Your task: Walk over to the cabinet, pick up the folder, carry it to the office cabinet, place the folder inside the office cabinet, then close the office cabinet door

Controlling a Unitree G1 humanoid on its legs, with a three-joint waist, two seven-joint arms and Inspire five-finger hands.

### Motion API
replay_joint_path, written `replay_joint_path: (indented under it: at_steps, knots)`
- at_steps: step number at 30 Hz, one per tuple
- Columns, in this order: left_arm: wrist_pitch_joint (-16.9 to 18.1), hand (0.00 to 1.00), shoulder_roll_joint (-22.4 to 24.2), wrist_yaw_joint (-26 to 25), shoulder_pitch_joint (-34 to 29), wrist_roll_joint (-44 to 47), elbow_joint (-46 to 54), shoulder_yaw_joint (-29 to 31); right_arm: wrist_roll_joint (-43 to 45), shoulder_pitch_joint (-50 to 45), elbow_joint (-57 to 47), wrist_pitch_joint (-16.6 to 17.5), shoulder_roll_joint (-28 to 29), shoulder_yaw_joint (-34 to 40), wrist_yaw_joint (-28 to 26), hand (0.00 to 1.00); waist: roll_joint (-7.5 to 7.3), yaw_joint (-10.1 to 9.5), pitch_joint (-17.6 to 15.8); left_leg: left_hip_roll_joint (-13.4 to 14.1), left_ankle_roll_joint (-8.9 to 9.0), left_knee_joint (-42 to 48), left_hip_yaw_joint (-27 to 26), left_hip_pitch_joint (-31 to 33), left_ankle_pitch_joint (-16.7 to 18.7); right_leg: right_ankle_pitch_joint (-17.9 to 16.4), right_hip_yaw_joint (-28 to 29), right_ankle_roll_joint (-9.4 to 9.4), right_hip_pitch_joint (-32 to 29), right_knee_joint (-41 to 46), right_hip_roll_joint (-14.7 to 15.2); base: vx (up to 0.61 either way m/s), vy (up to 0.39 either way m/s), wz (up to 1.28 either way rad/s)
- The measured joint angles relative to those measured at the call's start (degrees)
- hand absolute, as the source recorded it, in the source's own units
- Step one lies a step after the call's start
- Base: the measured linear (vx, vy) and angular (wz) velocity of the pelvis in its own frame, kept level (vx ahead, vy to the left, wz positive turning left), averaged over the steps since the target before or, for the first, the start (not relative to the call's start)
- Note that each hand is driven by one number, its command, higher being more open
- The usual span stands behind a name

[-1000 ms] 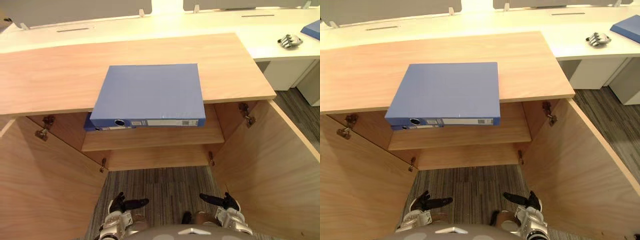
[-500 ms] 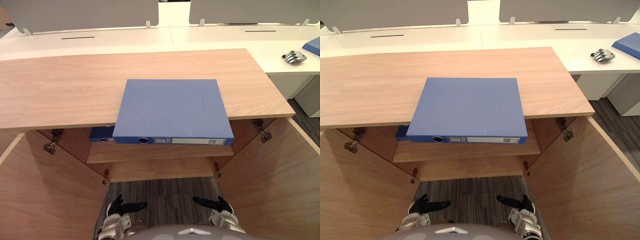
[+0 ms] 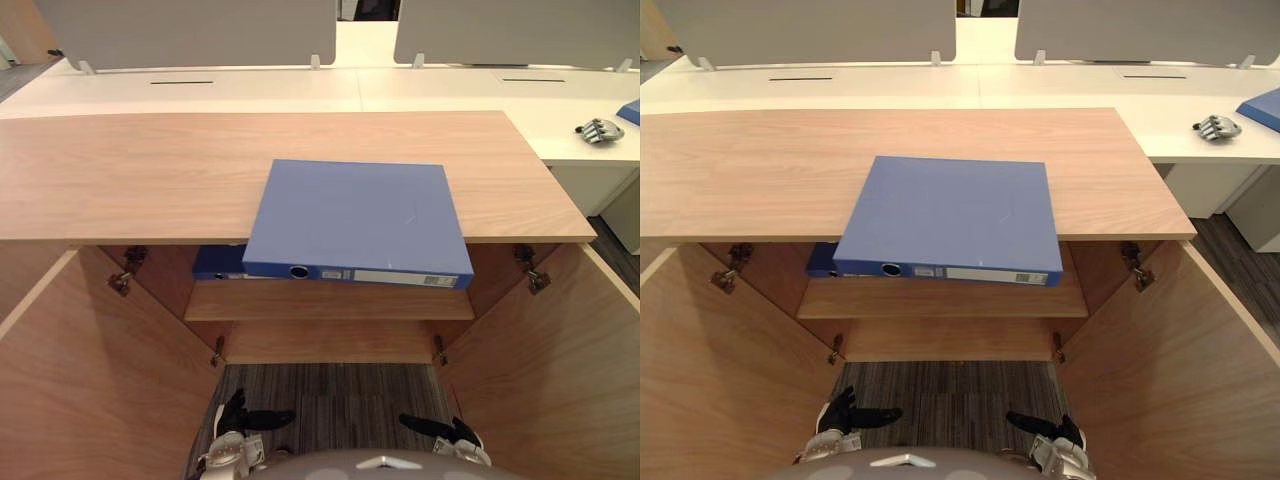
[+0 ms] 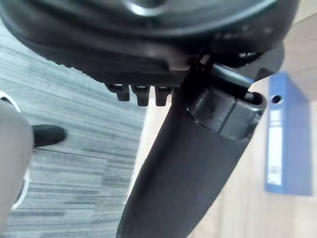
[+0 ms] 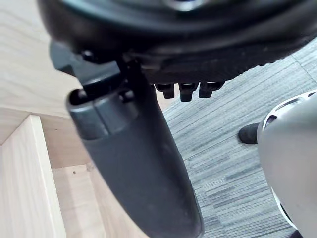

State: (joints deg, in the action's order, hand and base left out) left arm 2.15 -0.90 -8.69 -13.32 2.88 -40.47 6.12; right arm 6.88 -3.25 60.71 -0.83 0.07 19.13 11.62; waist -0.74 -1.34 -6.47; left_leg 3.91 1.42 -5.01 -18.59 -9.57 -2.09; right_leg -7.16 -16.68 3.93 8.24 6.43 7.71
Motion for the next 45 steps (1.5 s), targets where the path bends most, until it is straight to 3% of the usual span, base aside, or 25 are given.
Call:
replay_joint_path:
  at_steps: [5, 7, 11, 19, 25, 32, 45]
  knots:
    - [1.08, 1.0, 0.08, -1.41, -9.13, -4.64, 22.3, -3.68, -0.05, -2.14, -3.38, 0.9, 0.05, -2.76, 0.32, 1.0, 0.39, -1.38, -0.46, -0.17, 0.02, -0.04, 1.06, -0.09, -0.33, -0.1, -0.09, -0.02, 0.3, 0.46, 0.22, -0.06, 0.006, 0.09]
    - [1.59, 1.0, 0.18, -1.79, -10.52, -5.93, 26.62, -3.77, -0.06, -2.66, -4.21, 1.06, 0.07, -2.89, 0.38, 1.0, 0.63, -1.41, -0.52, -0.14, 0.04, -0.04, 1.18, -0.54, -0.34, -0.14, -0.26, 0.01, 0.81, 0.43, 0.22, -0.02, -0.005, 0.02]
    - [2.63, 1.0, 0.81, -3.55, -11.65, -5.98, 35.7, -4.6, -0.06, -3.73, -5.44, 1.15, 0.04, -4.86, 0.55, 1.0, 0.89, -1.6, -0.31, 0.01, 0.16, -0.03, 1.65, -0.81, -0.43, -0.32, -0.79, 0.16, 1.46, 0.48, 0.17, -0.01, -0.021, 0.06]
    - [4.35, 1.0, 4.36, -7.61, -12.91, -8.52, 50.77, -4.83, -0.06, -4.44, -5.45, 1.5, 0.75, -5.05, 0.99, 1.0, -0.2, -2.07, 0.35, 0.44, 0.6, 0.57, 1.78, -1.27, 0.13, -0.88, -0.85, 0.68, 2.82, 0.65, 0.08, 0.0, -0.005, 0.01]
    - [5.88, 1.0, 3.27, -9.62, -12.94, -12.65, 61.02, -4.74, -0.11, -5.14, -5.25, 1.51, 1.15, -5.08, 1.02, 1.0, -0.81, -3.21, 1.15, 0.65, 0.78, 0.88, 1.81, -1.47, 0.51, -1.07, -0.76, 0.86, 3.24, 0.64, 0.03, 0.0, 0.0, 0.0]
    - [7.13, 1.0, -1.08, -9.45, -12.85, -19.82, 61.84, -5.67, -0.58, -4.83, -2.86, 1.61, -0.44, -6.83, 0.33, 1.0, -0.14, -2.98, 3.54, 0.6, 0.97, 0.61, 1.66, -1.56, 0.52, -1.21, 0.17, 0.63, 3.09, 0.4, -0.43, 0.0, 0.0, 0.0]
    - [7.76, 1.0, -11.71, -5.35, -12.84, -21.67, 57.43, -6.48, -2.35, -2.11, 0.45, 1.05, -2.4, -6.84, -0.45, 1.0, 1.6, -1.8, 3.53, 0.68, 1.1, -0.05, 2.14, -2.3, 0.27, -1.4, 1.22, -0.35, 2.96, -0.58, -1.16, 0.0, -0.001, 0.0]
